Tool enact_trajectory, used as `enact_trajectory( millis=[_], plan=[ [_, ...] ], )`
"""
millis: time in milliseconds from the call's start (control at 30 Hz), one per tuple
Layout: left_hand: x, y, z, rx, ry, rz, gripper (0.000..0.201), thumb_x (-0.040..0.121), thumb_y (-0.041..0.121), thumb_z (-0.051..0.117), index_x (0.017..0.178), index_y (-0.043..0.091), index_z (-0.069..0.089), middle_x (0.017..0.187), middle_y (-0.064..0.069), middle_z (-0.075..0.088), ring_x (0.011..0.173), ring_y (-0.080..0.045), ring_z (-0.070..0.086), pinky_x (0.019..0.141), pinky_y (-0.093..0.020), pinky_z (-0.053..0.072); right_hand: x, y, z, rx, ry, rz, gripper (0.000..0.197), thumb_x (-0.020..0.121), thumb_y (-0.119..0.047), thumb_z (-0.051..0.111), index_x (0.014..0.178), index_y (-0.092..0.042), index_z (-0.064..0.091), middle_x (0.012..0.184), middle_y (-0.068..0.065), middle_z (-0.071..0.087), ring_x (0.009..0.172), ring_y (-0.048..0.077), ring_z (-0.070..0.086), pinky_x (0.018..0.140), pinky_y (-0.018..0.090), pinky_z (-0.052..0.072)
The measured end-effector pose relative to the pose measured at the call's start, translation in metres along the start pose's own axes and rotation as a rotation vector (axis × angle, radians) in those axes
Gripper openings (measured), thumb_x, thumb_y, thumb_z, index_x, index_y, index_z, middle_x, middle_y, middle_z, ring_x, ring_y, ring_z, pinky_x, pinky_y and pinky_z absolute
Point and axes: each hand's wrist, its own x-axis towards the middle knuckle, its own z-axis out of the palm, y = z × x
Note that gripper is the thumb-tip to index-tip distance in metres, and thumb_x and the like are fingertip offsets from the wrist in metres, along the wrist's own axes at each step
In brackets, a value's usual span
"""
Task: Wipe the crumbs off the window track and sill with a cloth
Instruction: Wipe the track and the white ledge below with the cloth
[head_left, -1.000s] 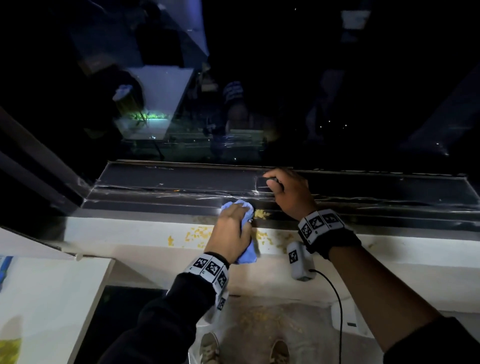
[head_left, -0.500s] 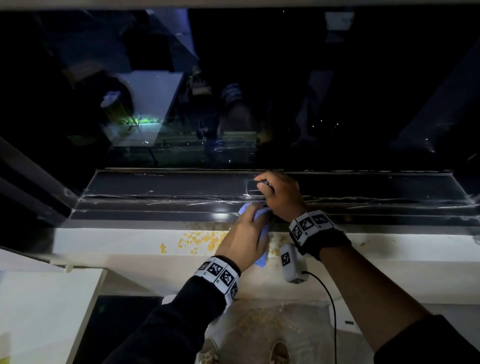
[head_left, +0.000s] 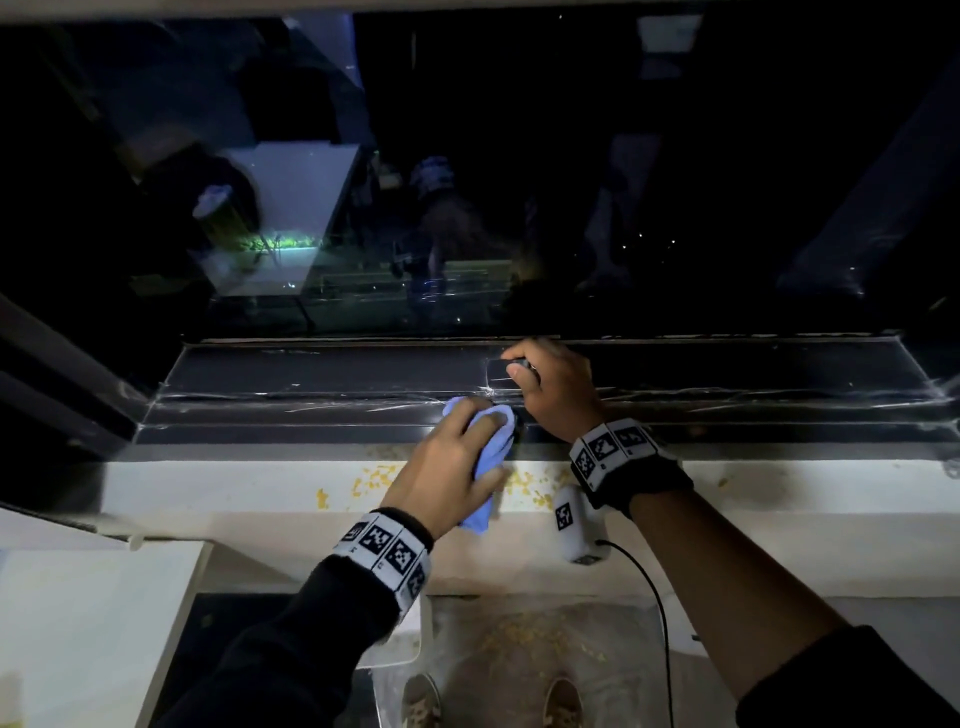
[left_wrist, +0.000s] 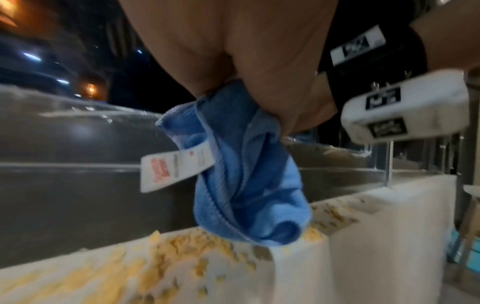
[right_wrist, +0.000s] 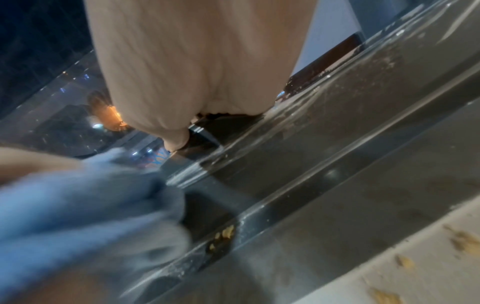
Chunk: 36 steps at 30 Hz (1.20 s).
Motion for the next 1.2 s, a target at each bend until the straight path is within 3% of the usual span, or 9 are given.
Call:
enact_trajectory(
  millis=[300, 433, 500, 600, 767, 867, 967, 1067, 1200],
  plan=[
    [0.018, 0.02, 0.042, -0.039, -0.049, 0.069, 0.04, 0.089, 0.009, 0.05, 0.129, 0.01, 0.054, 0.129, -0.006, 0.052, 0.1, -0.028, 0.056, 0.081, -0.039, 0.049, 0.0, 0.002, 0.0, -0.001, -0.046, -0.002, 0.037, 0.088, -0.039, 0.04, 0.104, -0.018, 0.066, 0.098, 0.001, 0.068, 0.093, 0.024, 0.063, 0.085, 0.042, 0.047],
    [0.022, 0.021, 0.027, -0.022, -0.147, 0.025, 0.037, 0.083, 0.023, 0.045, 0.113, 0.011, 0.064, 0.113, -0.008, 0.057, 0.092, -0.03, 0.057, 0.074, -0.039, 0.052, 0.003, 0.005, -0.002, -0.017, -0.061, 0.005, 0.03, 0.09, -0.033, 0.046, 0.106, -0.017, 0.066, 0.102, 0.001, 0.068, 0.097, 0.024, 0.062, 0.085, 0.034, 0.041],
    [0.015, 0.016, 0.011, -0.03, -0.171, 0.021, 0.039, 0.079, 0.031, 0.045, 0.109, 0.015, 0.064, 0.109, -0.004, 0.057, 0.092, -0.026, 0.058, 0.076, -0.03, 0.049, 0.001, 0.006, -0.002, -0.018, -0.05, 0.001, 0.03, 0.09, -0.034, 0.046, 0.105, -0.017, 0.066, 0.101, 0.002, 0.068, 0.095, 0.025, 0.063, 0.084, 0.036, 0.043],
    [-0.01, 0.001, -0.008, -0.086, -0.023, -0.047, 0.039, 0.074, 0.026, 0.064, 0.111, 0.018, 0.056, 0.113, 0.001, 0.047, 0.09, -0.02, 0.056, 0.075, -0.026, 0.044, -0.001, 0.005, 0.0, -0.016, -0.036, 0.014, 0.03, 0.09, -0.035, 0.045, 0.103, -0.018, 0.066, 0.098, 0.002, 0.067, 0.094, 0.026, 0.062, 0.084, 0.041, 0.045],
    [-0.038, -0.009, -0.006, -0.263, 0.302, -0.366, 0.06, 0.062, 0.004, 0.077, 0.102, 0.019, 0.035, 0.103, -0.001, 0.035, 0.079, -0.014, 0.05, 0.061, -0.028, 0.048, 0.0, 0.004, 0.0, -0.019, -0.039, 0.02, 0.025, 0.09, -0.03, 0.047, 0.103, -0.019, 0.065, 0.097, 0.001, 0.066, 0.093, 0.026, 0.061, 0.085, 0.043, 0.044],
    [-0.034, -0.003, 0.006, -0.507, 0.476, -0.58, 0.067, 0.063, -0.004, 0.076, 0.105, 0.016, 0.029, 0.097, 0.008, 0.042, 0.084, 0.005, 0.052, 0.067, -0.01, 0.045, 0.0, 0.004, 0.0, -0.036, -0.05, 0.028, 0.026, 0.091, -0.03, 0.046, 0.104, -0.019, 0.065, 0.099, 0.001, 0.066, 0.095, 0.025, 0.06, 0.085, 0.039, 0.039],
    [-0.026, 0.001, 0.017, -0.588, 0.536, -0.693, 0.059, 0.065, -0.003, 0.074, 0.108, 0.015, 0.037, 0.097, 0.004, 0.051, 0.085, -0.008, 0.056, 0.069, -0.012, 0.044, 0.0, 0.004, 0.0, -0.032, -0.05, 0.023, 0.028, 0.09, -0.032, 0.045, 0.104, -0.018, 0.065, 0.099, 0.002, 0.066, 0.094, 0.026, 0.061, 0.085, 0.039, 0.04],
    [-0.017, 0.0, 0.029, -0.309, 0.435, -0.566, 0.037, 0.067, 0.001, 0.071, 0.101, 0.006, 0.057, 0.102, -0.006, 0.052, 0.09, -0.024, 0.054, 0.075, -0.012, 0.033, 0.0, 0.003, -0.001, -0.037, -0.046, 0.025, 0.029, 0.09, -0.031, 0.045, 0.103, -0.018, 0.066, 0.097, 0.002, 0.067, 0.092, 0.027, 0.061, 0.084, 0.039, 0.041],
    [-0.004, 0.012, 0.03, -0.064, 0.262, -0.494, 0.034, 0.075, 0.009, 0.068, 0.107, -0.001, 0.059, 0.111, -0.016, 0.054, 0.096, -0.031, 0.057, 0.082, -0.029, 0.046, -0.001, 0.001, 0.001, -0.046, -0.033, 0.029, 0.025, 0.089, -0.028, 0.046, 0.101, -0.018, 0.065, 0.093, 0.002, 0.066, 0.087, 0.027, 0.06, 0.082, 0.041, 0.043]
  ],
)
